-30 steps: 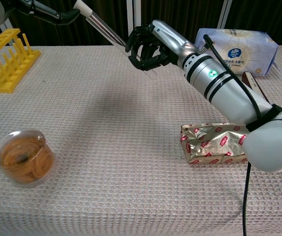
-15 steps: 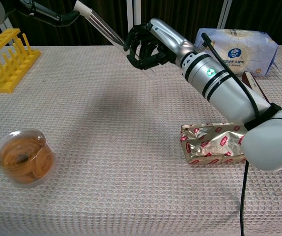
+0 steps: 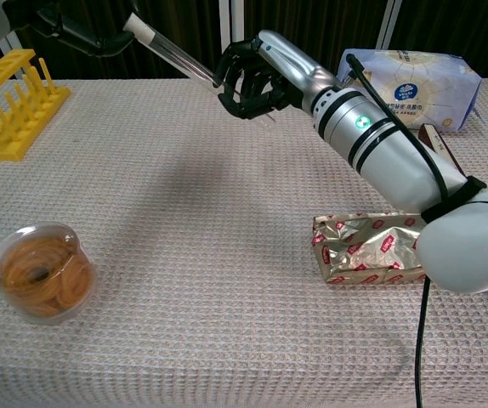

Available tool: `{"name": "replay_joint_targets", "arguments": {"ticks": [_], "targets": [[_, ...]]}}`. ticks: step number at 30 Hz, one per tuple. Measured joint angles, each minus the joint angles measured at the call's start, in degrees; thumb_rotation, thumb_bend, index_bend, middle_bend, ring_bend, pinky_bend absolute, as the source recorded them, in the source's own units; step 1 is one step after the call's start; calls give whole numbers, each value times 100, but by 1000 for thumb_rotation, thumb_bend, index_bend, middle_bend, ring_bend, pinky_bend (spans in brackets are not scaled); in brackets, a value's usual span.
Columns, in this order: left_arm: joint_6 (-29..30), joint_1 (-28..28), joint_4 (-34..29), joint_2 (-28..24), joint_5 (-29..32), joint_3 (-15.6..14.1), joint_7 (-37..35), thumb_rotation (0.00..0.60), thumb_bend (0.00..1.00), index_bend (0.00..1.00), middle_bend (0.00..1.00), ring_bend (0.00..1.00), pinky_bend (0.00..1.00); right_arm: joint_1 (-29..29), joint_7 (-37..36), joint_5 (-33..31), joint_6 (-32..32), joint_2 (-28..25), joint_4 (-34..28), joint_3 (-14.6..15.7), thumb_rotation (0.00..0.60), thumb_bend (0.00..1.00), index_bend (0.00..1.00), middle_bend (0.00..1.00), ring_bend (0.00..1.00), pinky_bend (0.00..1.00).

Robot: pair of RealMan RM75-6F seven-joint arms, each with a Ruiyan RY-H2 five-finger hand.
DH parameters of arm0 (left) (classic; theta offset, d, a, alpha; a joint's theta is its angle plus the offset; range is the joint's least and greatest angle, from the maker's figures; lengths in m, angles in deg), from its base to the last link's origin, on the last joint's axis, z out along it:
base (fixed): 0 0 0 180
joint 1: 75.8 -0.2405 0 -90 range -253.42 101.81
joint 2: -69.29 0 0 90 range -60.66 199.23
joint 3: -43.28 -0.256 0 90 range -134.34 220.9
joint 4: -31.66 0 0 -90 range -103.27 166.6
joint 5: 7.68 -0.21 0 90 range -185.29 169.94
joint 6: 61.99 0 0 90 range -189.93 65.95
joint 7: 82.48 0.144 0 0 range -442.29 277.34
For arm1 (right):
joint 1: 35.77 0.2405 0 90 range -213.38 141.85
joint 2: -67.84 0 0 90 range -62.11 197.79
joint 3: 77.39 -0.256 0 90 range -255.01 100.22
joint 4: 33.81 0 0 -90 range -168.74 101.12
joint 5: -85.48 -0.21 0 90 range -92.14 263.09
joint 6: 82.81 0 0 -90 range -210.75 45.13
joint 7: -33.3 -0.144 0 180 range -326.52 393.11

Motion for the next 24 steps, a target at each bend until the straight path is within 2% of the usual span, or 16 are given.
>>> {"name": "replay_joint_targets", "arguments": {"ticks": [15, 17, 21, 24], "targets": [[-15, 32, 19, 51, 33, -7, -27, 600, 418, 585, 215, 105, 135, 17, 19, -27, -1, 60, 20, -53, 600, 549, 792, 688, 504, 476], [-18, 26, 20, 40, 27, -20, -33, 600, 409, 507, 208, 105, 135, 12, 36, -29, -10, 54, 37, -48, 600, 549, 792, 688, 504, 476], [-21, -7, 2, -16, 8, -44, -115, 600, 335, 280, 185, 105, 131, -14, 114, -26, -46, 8, 71, -9, 600, 554, 792, 688, 504, 476], [-3, -43, -7, -70, -8, -57, -161, 600, 294, 232, 179, 105, 128, -35, 224, -13, -82, -61, 87, 34, 600, 569, 793, 688, 504, 476]]}}
